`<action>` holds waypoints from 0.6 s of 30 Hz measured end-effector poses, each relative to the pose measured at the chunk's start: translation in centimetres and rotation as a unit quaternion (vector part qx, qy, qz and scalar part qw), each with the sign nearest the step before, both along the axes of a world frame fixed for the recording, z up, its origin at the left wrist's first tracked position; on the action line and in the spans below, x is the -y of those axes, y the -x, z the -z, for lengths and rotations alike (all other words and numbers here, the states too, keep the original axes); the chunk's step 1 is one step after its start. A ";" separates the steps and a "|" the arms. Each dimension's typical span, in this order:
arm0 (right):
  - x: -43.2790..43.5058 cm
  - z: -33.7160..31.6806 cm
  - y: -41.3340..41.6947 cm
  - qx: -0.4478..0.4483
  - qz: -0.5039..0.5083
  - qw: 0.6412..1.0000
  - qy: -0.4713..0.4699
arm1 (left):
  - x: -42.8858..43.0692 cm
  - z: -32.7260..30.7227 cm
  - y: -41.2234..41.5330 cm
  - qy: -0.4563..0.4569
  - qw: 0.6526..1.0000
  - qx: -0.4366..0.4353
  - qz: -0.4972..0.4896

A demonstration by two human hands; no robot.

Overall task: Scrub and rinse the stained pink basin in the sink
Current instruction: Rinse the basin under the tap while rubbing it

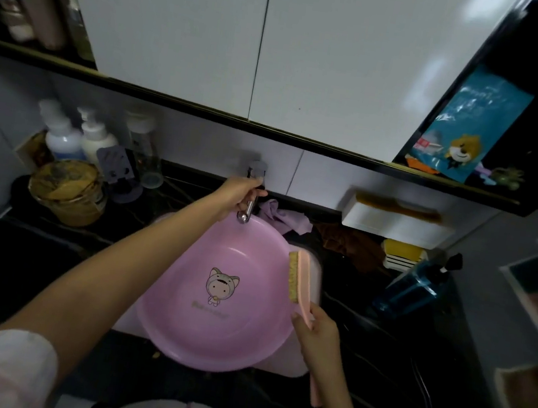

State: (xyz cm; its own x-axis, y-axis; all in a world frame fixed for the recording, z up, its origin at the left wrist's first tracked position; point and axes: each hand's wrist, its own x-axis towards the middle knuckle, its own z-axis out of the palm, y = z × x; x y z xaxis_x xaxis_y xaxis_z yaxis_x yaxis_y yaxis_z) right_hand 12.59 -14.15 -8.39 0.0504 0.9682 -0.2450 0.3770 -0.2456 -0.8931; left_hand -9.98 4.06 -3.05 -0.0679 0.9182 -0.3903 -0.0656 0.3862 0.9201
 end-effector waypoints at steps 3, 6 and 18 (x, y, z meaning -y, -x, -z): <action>-0.6 -0.1 0.2 -0.009 0.023 1.000 0.007 | -0.9 -0.1 -0.6 0.007 0.999 -0.044 -0.011; -0.8 -0.1 0.2 -0.018 0.033 0.999 0.017 | -1.8 0.4 -1.3 0.017 0.998 -0.064 -0.017; -1.2 0.6 0.4 -0.058 0.051 0.995 0.061 | -3.1 0.0 -1.4 0.041 0.998 -0.041 -0.017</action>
State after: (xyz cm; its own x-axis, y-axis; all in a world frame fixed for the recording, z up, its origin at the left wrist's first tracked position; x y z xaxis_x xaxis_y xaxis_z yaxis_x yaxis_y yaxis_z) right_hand 12.20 -12.93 -9.03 0.1112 0.9225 -0.3696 0.2400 -0.3858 -0.8908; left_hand -8.59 7.18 -3.04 -0.1326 0.8802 -0.4557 -0.0051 0.4591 0.8883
